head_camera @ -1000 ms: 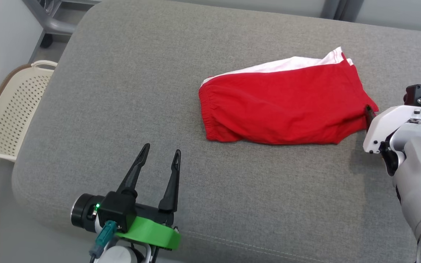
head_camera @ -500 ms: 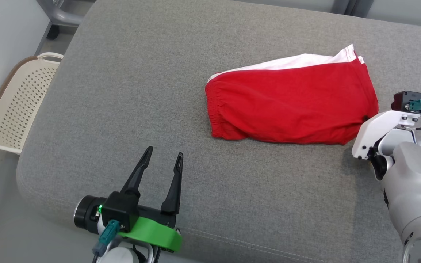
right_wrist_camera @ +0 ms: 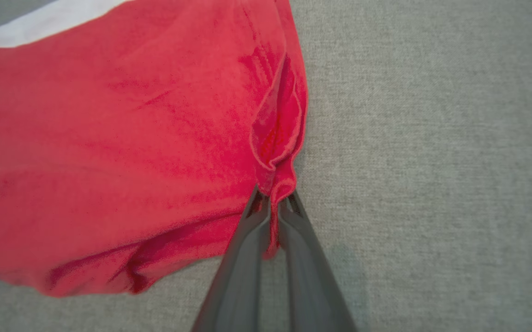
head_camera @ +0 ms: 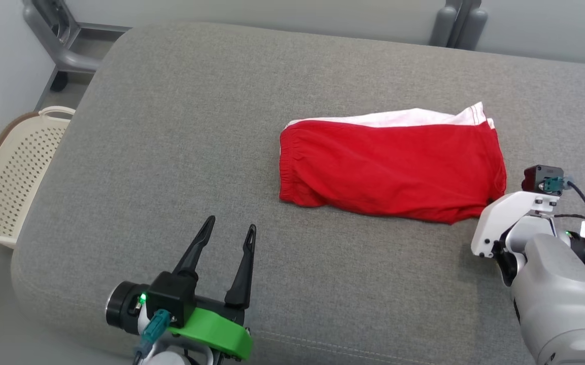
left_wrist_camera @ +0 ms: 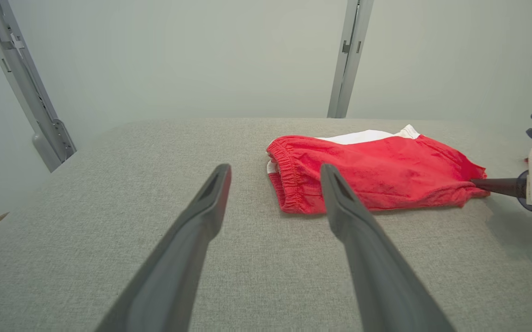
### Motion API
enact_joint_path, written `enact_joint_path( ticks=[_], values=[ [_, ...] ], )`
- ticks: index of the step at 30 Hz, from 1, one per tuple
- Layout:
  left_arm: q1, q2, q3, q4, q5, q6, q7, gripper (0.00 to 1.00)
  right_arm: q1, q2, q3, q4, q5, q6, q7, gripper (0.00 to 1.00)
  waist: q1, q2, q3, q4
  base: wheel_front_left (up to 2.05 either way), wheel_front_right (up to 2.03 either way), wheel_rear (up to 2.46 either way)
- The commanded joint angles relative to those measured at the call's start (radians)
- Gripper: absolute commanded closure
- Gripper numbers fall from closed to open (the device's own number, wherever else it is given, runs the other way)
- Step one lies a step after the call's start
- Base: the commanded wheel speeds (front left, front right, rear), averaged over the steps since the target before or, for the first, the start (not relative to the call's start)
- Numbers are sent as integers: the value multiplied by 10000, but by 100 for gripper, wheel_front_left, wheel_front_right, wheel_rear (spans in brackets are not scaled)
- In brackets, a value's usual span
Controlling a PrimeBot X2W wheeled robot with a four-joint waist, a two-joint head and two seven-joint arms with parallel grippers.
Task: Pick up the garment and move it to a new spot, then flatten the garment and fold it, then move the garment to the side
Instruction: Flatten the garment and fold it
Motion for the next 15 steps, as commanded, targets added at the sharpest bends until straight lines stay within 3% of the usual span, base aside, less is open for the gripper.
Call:
enact_joint_path(
  ticks=[1, 7, 8, 9, 15],
  values=[
    [239, 94, 4, 10, -58, 77, 25, 0, 365, 67, -39, 29, -77, -22, 19, 100, 0, 0, -306, -283, 0, 0, 0],
    [433, 254, 74, -79, -138, 184, 126, 0, 738, 263, 232, 246, -16, -22, -108, 100, 0, 0, -549, -549, 0, 0, 0],
    [437, 274, 92, -89, -155, 195, 146, 0, 760, 274, 295, 266, 17, -22, -212, 45, 0, 0, -581, -582, 0, 0, 0],
    [463, 296, 120, -89, -181, 218, 143, 0, 766, 284, 348, 260, 68, -22, -376, 0, 0, 0, -622, -616, 0, 0, 0],
    [832, 353, 451, 96, -446, 563, 230, 0, 850, 324, 1122, 384, 428, -19, -1749, 0, 0, 0, -1140, -802, 0, 0, 0]
  ],
)
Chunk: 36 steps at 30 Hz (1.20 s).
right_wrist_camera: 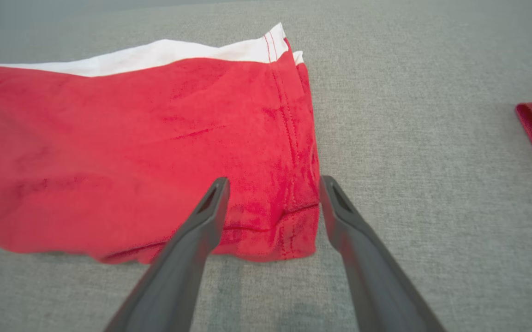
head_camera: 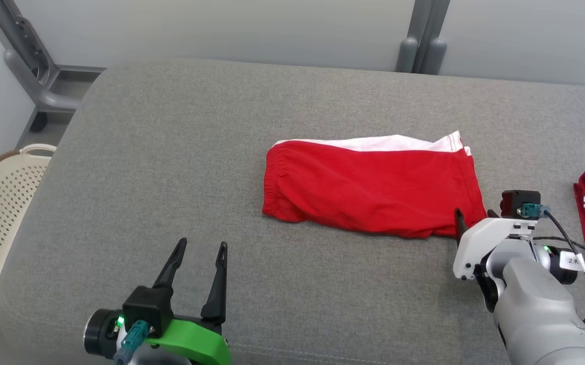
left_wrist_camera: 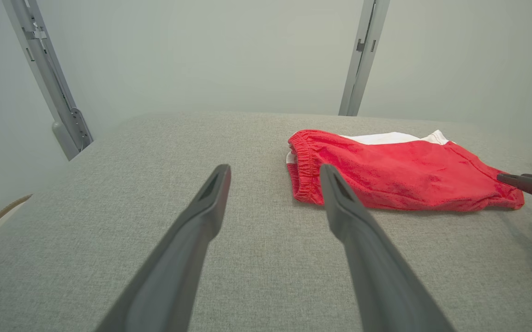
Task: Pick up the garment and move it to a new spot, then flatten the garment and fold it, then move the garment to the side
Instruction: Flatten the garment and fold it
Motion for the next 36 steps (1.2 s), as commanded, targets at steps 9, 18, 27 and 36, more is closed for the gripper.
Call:
enact_joint_path(
  ticks=[9, 18, 27, 36],
  values=[
    [977, 275, 553, 288, -484, 459, -152, 0, 1546, -7, 2432, -2102, 2687, -15, -1031, 0, 0, 0, -1221, -515, 0, 0, 0],
    [1450, 558, 926, 374, -514, 749, -387, 0, 4519, -19, 3863, -6411, 3516, -15, -1040, 0, 0, 0, -1596, -903, 0, 0, 0],
    [1673, 988, 1058, 452, -426, 643, -455, 0, 6303, -17, 4070, -8561, 3424, -15, -925, 0, 0, 0, -1735, -1263, 0, 0, 0],
    [1955, 1350, 1110, 332, -529, 527, -432, 0, 7157, -18, 4074, -9720, 3570, -15, -519, 0, 0, 0, -1841, -1439, 0, 0, 0]
  ],
)
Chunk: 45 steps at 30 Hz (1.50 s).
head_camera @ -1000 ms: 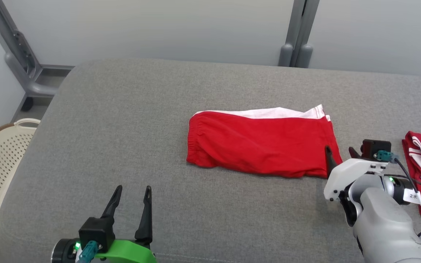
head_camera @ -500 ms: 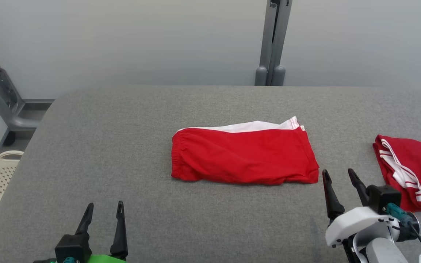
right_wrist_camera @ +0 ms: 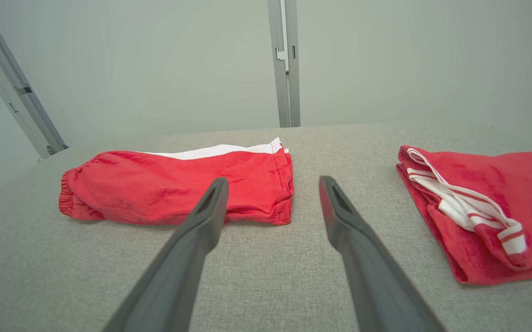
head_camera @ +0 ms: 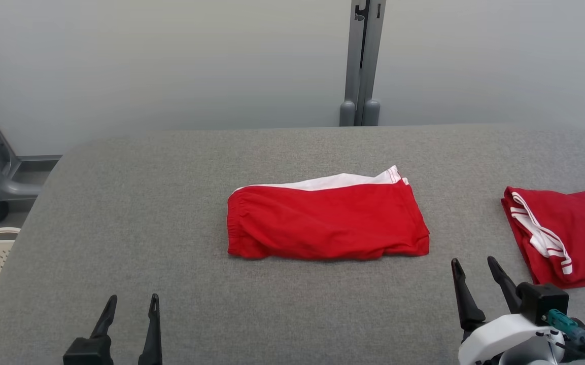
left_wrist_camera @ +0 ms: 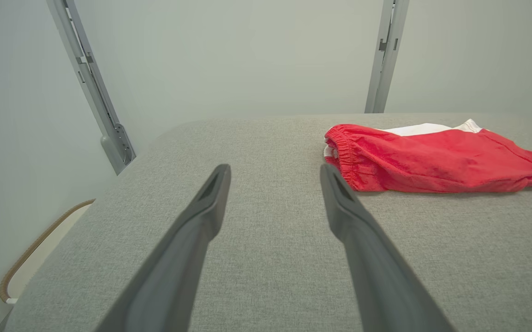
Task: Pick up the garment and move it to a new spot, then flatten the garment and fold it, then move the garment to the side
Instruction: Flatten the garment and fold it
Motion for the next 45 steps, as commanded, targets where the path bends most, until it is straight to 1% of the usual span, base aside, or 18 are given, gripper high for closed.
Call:
enact_joint_path(
  ticks=[1, 7, 10, 23, 26, 29, 31, 33, 34, 36, 40, 43, 45],
  values=[
    [215, 81, 90, -34, -79, 3, -51, 0, 185, -36, -17, -79, 245, -15, 85, 0, 0, 0, -41, -38, 0, 0, 0],
    [438, 85, 223, -60, -169, 111, -140, 0, 257, -37, 85, -326, 459, -14, 377, 0, 0, 0, -122, -147, 0, 0, 0],
    [499, -15, 302, -48, -205, 262, -172, 0, 302, -35, 112, -480, 434, -14, 515, 0, 0, 0, -113, -172, 0, 0, 0],
    [502, 37, 255, -81, -237, 309, -186, 0, 317, -35, 103, -777, 325, -14, 776, 0, 0, 0, 4, -44, 0, 0, 0],
    [497, 57, 241, -109, -234, 322, -174, 0, 63, -40, -107, -779, 185, -16, 1009, 0, 0, 0, 45, -47, 0, 0, 0],
    [445, 114, 206, -150, -175, 301, -185, 0, -332, -34, -441, -456, -27, -14, 1874, 0, 0, 0, 107, -54, 0, 0, 0],
    [380, 144, 178, -198, -125, 288, -192, 0, -841, -35, -648, -189, -225, -14, 2686, 0, 0, 0, 164, -45, 0, 0, 0],
    [285, 181, 134, -251, -56, 257, -190, 0, -1540, -50, -960, -15, -666, -16, 3311, 0, 0, 0, 250, -15, 0, 0, 0],
    [221, 186, 105, -288, -39, 246, -177, 0, -1855, -32, -993, 218, -577, -11, 3717, 0, 0, 0, 308, 9, 0, 0, 0],
    [99, 259, 41, -354, 71, 205, -115, 0, -2553, -7, -1042, 791, -542, -11, 4619, 0, 0, 0, 425, 70, 0, 0, 0],
    [-131, 339, -120, -434, 190, 104, 7, 0, -4171, -38, -1389, 2099, -940, -11, 6287, 0, 0, 0, 738, 315, 0, 0, 0],
    [-332, 388, -306, -498, 309, -6, 105, 0, -5200, -21, -1744, 3285, -1365, -9, 7339, 0, 0, 0, 980, 602, 0, 0, 0],
    [-495, 382, -443, -568, 389, -121, 161, 0, -5845, -50, -2219, 3935, -1667, -11, 7729, 0, 0, 0, 1140, 872, 0, 0, 0]
  ],
)
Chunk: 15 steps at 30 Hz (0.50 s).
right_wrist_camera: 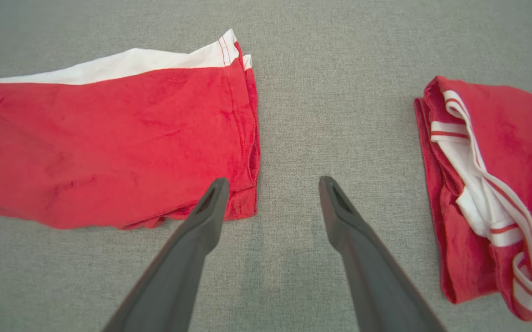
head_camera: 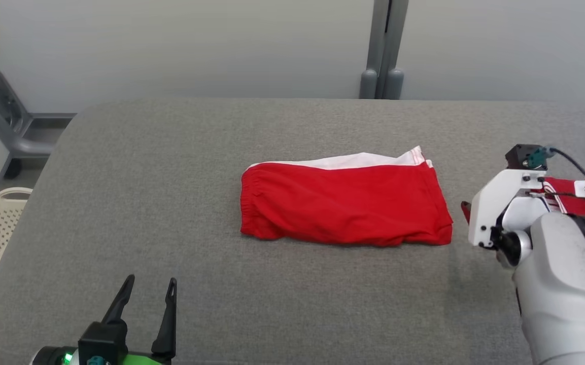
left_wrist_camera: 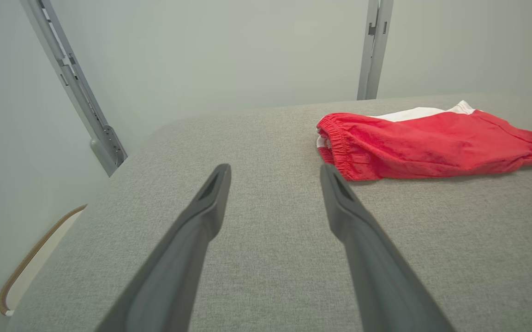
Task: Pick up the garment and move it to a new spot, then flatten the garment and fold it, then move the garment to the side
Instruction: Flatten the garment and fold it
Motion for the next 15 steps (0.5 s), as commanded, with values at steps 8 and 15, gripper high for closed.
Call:
enact_joint_path(
  ticks=[8, 15],
  values=[
    [-1045, -292, -513, 16, 310, -536, -123, 0, -1793, -263, -1960, 1439, -1892, -5, 605, 0, 0, -1, 1318, 1455, 0, 0, 0],
    [-1526, -537, -763, 145, 451, -740, -247, 0, -2470, -508, -3131, 2143, -2567, -5, 811, 0, 0, -1, 2009, 2026, 0, 0, 0]
  ],
)
